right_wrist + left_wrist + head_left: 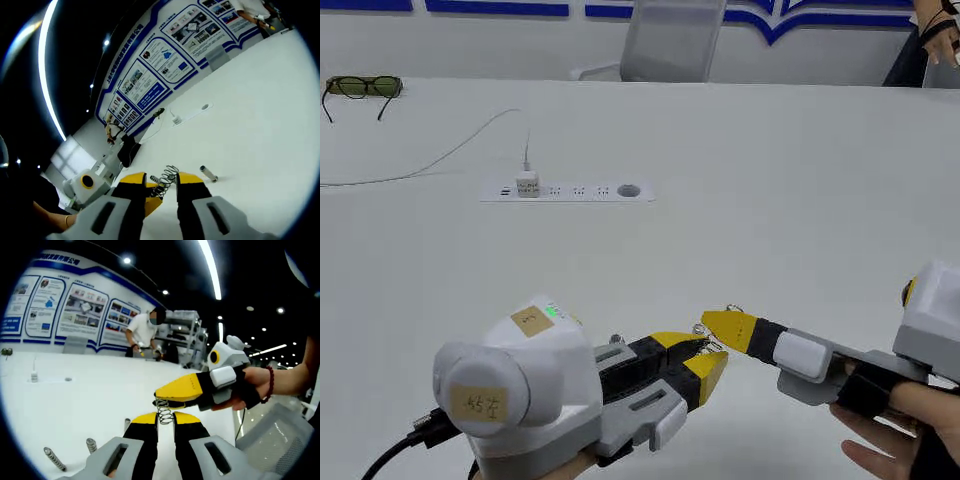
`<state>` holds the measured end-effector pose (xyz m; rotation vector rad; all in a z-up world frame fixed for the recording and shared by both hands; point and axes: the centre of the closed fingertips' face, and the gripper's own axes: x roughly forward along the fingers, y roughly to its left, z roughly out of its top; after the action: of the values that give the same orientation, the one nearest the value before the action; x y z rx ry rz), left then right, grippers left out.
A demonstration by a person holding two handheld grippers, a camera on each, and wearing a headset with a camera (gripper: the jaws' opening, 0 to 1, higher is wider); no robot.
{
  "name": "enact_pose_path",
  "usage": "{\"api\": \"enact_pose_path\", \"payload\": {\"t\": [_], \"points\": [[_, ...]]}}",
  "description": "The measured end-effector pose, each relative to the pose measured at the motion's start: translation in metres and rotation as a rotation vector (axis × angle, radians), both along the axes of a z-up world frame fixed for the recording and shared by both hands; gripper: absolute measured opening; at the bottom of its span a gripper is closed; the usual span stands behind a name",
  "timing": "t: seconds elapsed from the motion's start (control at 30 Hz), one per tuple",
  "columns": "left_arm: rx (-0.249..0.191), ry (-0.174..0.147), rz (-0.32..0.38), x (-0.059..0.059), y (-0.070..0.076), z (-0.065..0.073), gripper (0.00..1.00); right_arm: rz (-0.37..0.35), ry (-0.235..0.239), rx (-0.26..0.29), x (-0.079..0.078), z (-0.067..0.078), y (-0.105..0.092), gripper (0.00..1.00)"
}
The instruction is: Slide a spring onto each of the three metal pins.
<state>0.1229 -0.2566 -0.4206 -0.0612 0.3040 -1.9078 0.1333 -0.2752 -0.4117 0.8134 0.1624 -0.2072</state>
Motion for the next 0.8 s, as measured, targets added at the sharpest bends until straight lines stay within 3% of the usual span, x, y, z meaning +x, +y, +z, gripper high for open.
{"api": "enact_pose_path", "payload": {"t": [0.23, 0.53, 0.8], "points": [[-0.020, 0.010, -0.006, 0.000, 0.002, 0.004, 0.11, -0.014, -0.044, 0.074, 0.002, 0.004, 0.001, 0.18], [-0.021, 0.006, -0.018, -0.002, 0.003, 0.006, 0.11, -0.008, -0.063, 0.102, 0.001, 0.008, 0.004, 0.12], [-0.002, 0.002, -0.010, -0.001, 0.004, 0.005, 0.11, 0.020, -0.062, 0.045, 0.002, 0.012, 0.008, 0.11]]}}
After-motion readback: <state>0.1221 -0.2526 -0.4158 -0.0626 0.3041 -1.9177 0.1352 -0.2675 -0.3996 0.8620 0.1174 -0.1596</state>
